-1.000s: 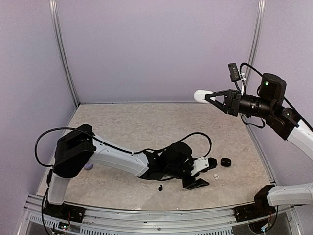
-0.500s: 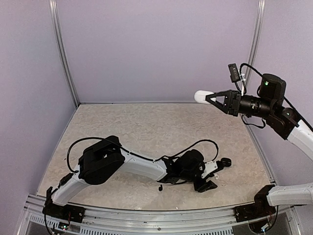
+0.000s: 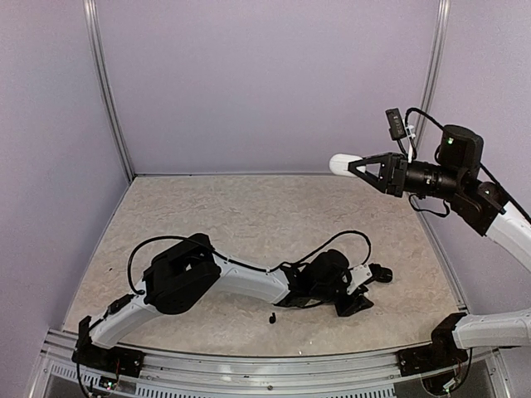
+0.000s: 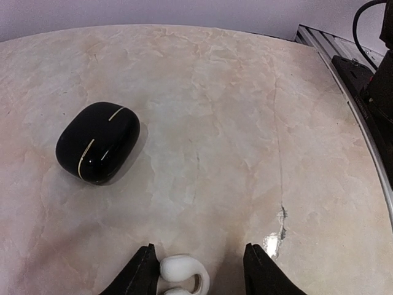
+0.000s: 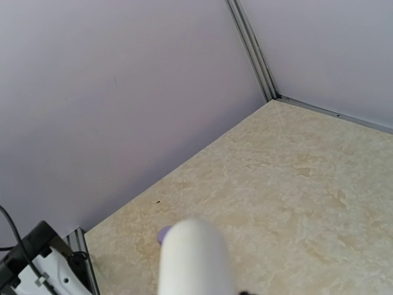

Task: Insert the wireless bluetooth earbuds into the charging case
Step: Pick up the left earbud from the center of the board, then place the left earbud at the center of the board.

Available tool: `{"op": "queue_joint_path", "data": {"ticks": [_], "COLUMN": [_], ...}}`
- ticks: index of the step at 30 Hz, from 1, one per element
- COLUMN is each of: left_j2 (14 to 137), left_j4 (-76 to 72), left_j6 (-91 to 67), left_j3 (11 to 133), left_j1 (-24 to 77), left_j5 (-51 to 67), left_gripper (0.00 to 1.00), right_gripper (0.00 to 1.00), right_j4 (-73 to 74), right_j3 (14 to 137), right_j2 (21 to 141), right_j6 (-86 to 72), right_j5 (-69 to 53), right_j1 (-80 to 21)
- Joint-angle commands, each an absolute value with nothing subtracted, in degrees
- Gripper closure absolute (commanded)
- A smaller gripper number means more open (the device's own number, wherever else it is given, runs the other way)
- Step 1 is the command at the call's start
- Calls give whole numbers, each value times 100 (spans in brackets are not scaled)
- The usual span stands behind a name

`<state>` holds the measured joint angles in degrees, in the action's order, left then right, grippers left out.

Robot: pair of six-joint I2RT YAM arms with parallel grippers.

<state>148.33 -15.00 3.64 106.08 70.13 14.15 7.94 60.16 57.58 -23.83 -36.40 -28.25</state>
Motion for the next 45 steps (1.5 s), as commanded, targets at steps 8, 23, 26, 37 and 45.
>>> {"op": "queue_joint_path", "data": {"ticks": [8,23,26,37,45], "left_j2": [15010,11797,10954,9166,9062], "left_j4": [-880,-2381,-2565,-1963,-1480], "left_j6": [447,-242,-529,-1771,-2390], "left_j3": [10426,6555,5466,3494,3295], "left_j1": [6899,6273,5984,4934,4523], "left_j5": [1120,1030,816,-544,-1045], "left_gripper": [71,82,82,83,76], "right_gripper": [92,92,92,92,92], "right_j4": [792,438,379,163,247], "right_j3": [6104,5882,5808,5689,5581], "right_j2": [5787,5921,5946,6110,6113], "right_j6": [-2297,-2374,-2353,-2351,-2227], "right_j5": [-3705,-3958,-3980,-4168,-4246], "right_j1": [-2741,-2723,-2720,-2724,-2724]}}
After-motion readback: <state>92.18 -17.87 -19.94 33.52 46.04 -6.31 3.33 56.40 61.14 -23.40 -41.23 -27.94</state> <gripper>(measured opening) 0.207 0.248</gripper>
